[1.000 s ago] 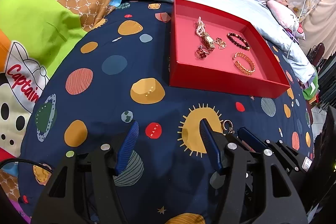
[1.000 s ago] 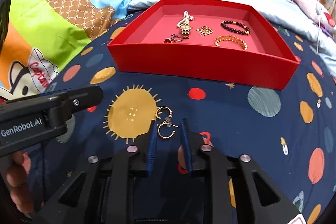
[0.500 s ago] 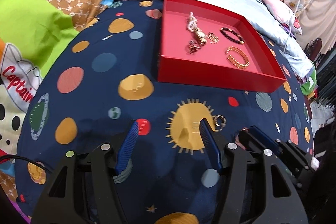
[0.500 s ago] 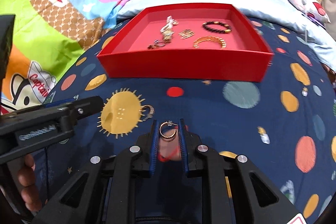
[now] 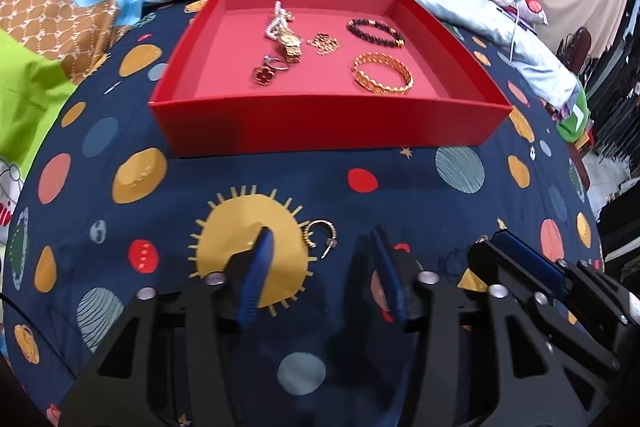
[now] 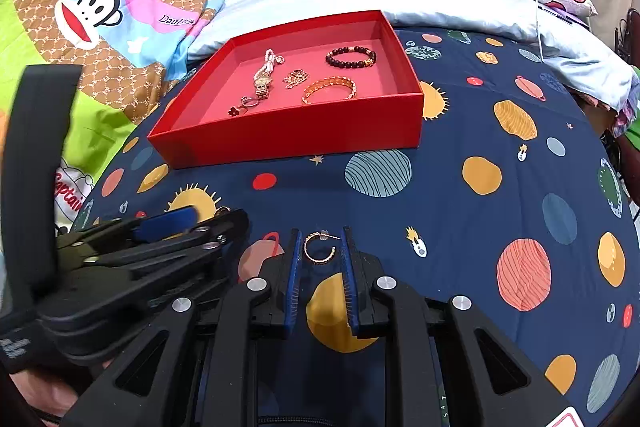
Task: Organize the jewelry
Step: 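Grasp the other gold hoop earring with the left gripper, then carry both hoop earrings over the red tray with both grippers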
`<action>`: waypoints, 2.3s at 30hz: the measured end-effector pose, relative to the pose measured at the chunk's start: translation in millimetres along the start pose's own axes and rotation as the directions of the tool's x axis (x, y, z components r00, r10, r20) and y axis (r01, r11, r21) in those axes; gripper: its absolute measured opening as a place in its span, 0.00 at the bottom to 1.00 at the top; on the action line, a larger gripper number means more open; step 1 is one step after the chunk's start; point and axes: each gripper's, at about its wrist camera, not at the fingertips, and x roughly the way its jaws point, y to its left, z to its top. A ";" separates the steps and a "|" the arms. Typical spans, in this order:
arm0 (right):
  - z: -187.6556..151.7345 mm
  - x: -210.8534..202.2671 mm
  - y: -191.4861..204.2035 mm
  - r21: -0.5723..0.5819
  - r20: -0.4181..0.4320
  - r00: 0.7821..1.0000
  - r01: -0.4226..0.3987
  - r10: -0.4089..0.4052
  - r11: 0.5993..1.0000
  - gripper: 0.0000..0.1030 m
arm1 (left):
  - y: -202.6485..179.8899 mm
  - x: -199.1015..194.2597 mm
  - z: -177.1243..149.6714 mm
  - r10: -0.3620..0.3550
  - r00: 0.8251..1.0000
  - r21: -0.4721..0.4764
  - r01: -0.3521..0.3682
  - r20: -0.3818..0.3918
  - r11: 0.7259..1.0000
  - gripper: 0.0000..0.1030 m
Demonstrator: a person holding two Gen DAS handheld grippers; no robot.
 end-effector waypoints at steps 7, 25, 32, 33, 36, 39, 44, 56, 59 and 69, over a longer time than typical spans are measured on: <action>0.3 0.1 1.2 0.001 0.000 1.000 -0.002 0.002 1.000 0.17 | -1.8 1.4 -0.5 0.044 0.999 0.035 -0.045 0.016 0.998 0.27; 1.6 -10.6 1.6 0.010 0.019 0.999 -0.025 0.025 1.000 0.17 | 13.5 -12.3 -10.6 0.016 1.000 0.011 -0.016 0.009 1.000 0.16; 3.6 -17.2 2.8 0.014 0.028 0.999 -0.044 0.044 0.999 0.17 | 24.6 -28.1 -10.8 0.004 1.000 -0.028 -0.004 0.025 1.000 0.16; 3.9 -18.1 3.3 0.014 0.031 0.998 -0.046 0.046 0.999 0.17 | 25.9 -31.4 -9.5 0.001 1.000 -0.033 0.000 0.030 0.999 0.16; 8.7 -22.9 5.4 0.010 0.041 0.998 -0.055 0.055 0.998 0.17 | 27.5 -40.7 -4.0 -0.011 0.999 -0.045 0.014 0.048 0.999 0.16; 19.4 -29.1 9.7 -0.007 0.065 0.996 -0.059 0.059 0.998 0.17 | 27.7 -50.6 5.8 -0.016 0.997 -0.043 0.020 0.080 0.999 0.16; 45.1 -38.0 12.3 -0.029 0.116 0.991 -0.062 0.065 0.998 0.17 | 28.4 -64.7 30.0 -0.010 0.990 -0.035 0.015 0.141 0.999 0.16; 104.8 -24.6 10.2 -0.049 0.188 0.981 -0.043 0.052 0.998 0.17 | 27.9 -71.5 86.2 0.004 0.973 -0.026 0.002 0.229 1.000 0.16; 117.4 -12.6 5.7 -0.041 0.183 0.982 -0.042 0.049 0.998 0.17 | 28.0 -63.3 100.0 0.008 0.971 -0.023 -0.002 0.237 1.000 0.16; 155.4 44.4 -4.0 -0.028 0.147 0.989 -0.012 0.016 1.000 0.17 | 37.0 -19.7 140.2 0.031 0.976 -0.033 -0.024 0.214 0.999 0.16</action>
